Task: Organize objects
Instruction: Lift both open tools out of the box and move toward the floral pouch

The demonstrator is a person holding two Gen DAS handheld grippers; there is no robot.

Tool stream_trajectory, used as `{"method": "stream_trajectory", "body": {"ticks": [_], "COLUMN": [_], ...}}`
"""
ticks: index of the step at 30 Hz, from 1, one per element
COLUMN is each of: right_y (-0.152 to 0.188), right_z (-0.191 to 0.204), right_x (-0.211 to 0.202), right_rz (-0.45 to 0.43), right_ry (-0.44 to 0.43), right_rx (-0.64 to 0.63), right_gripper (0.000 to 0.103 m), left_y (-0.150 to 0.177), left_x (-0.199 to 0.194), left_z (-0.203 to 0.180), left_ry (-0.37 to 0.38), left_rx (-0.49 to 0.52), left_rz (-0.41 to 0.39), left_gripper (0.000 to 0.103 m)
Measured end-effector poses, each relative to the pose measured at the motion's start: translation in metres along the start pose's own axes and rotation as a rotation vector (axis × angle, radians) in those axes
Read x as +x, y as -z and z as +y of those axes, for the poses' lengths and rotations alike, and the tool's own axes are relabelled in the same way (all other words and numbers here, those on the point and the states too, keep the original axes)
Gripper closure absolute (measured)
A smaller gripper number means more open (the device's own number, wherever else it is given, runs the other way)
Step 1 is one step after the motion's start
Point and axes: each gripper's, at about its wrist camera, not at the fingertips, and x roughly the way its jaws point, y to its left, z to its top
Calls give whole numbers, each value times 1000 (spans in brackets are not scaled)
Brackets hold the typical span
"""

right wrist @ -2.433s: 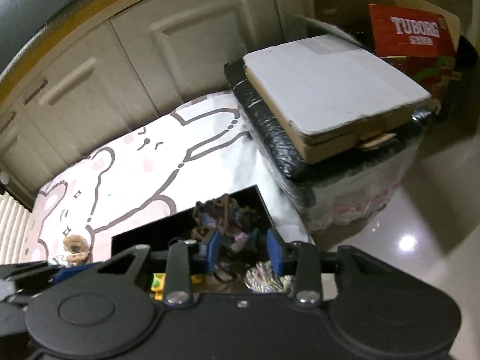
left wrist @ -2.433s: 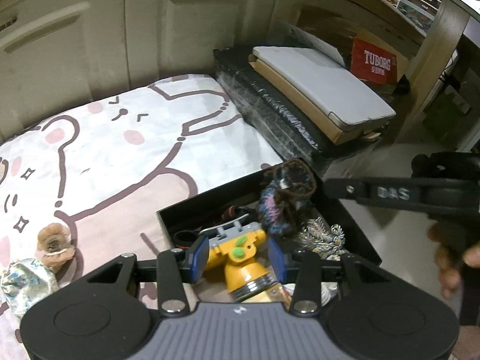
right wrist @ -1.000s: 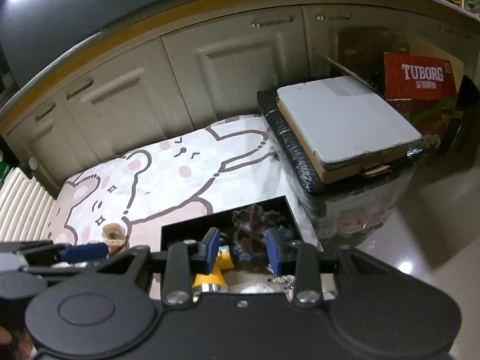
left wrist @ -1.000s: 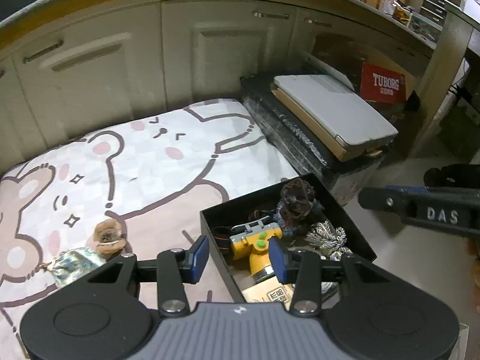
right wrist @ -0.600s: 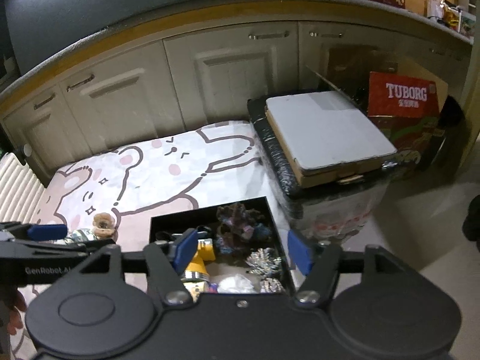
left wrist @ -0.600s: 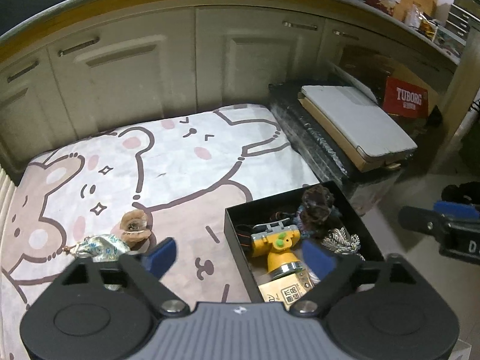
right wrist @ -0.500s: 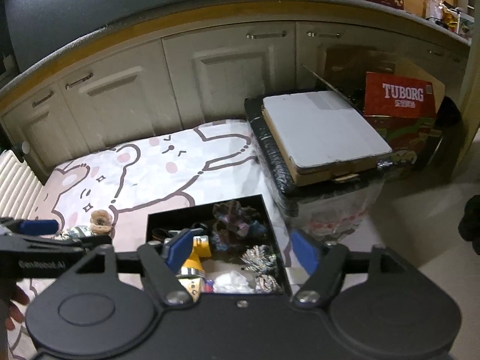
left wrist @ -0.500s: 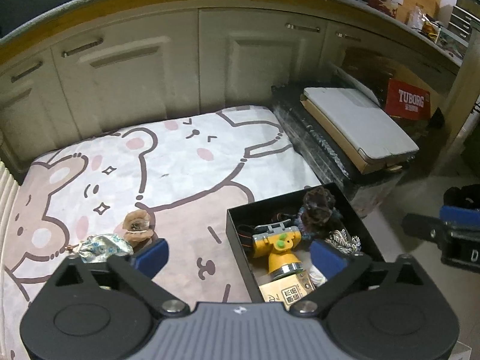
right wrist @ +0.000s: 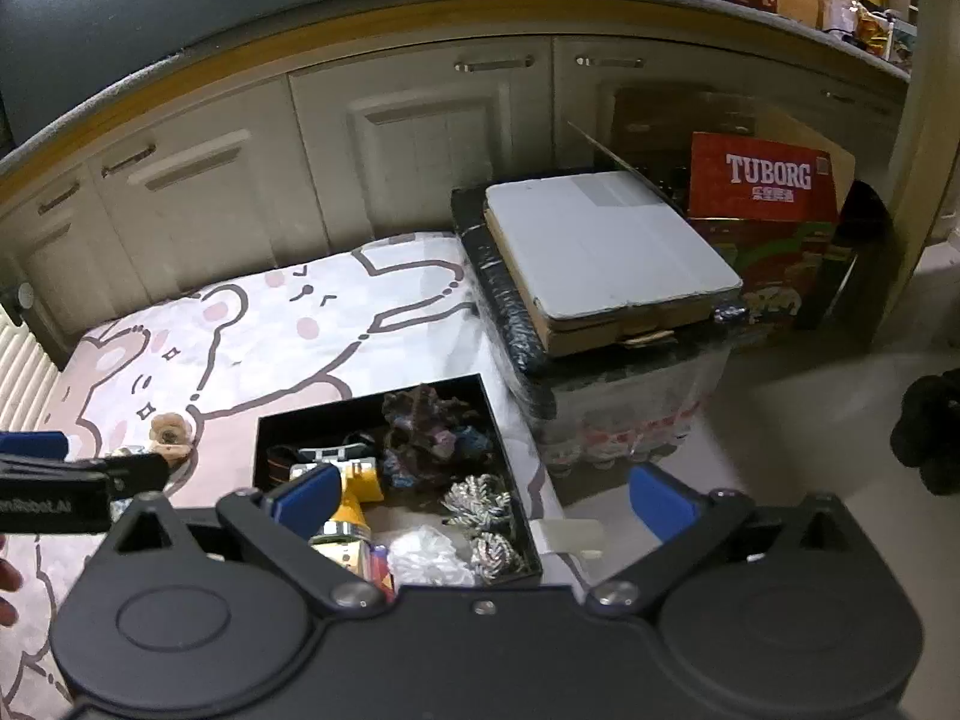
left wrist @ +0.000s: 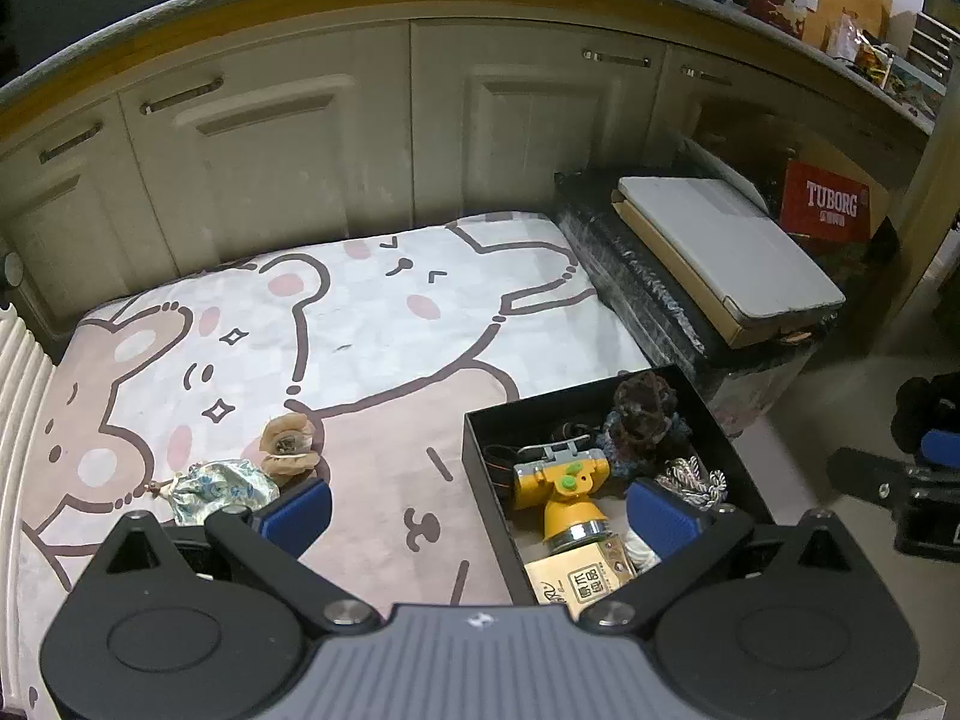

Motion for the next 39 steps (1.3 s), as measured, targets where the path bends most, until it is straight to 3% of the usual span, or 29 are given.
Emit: {"method": "stream_trajectory", "body": {"ticks": [16,39], "right_y": [5,-2], "right_z": [14,116], "right_x": [20,45], "right_rz": [16,23], "right_ry": [18,-129], "right_rx": [-9,-112], "right_gripper": [0,0], "left_y": [7,26], "left_x": [8,-8], "left_z": [24,122], "left_ry": [-24,-178], "left_rx": [-35,-134], "left_rz": [-5,-16], "left_gripper": [0,0]}}
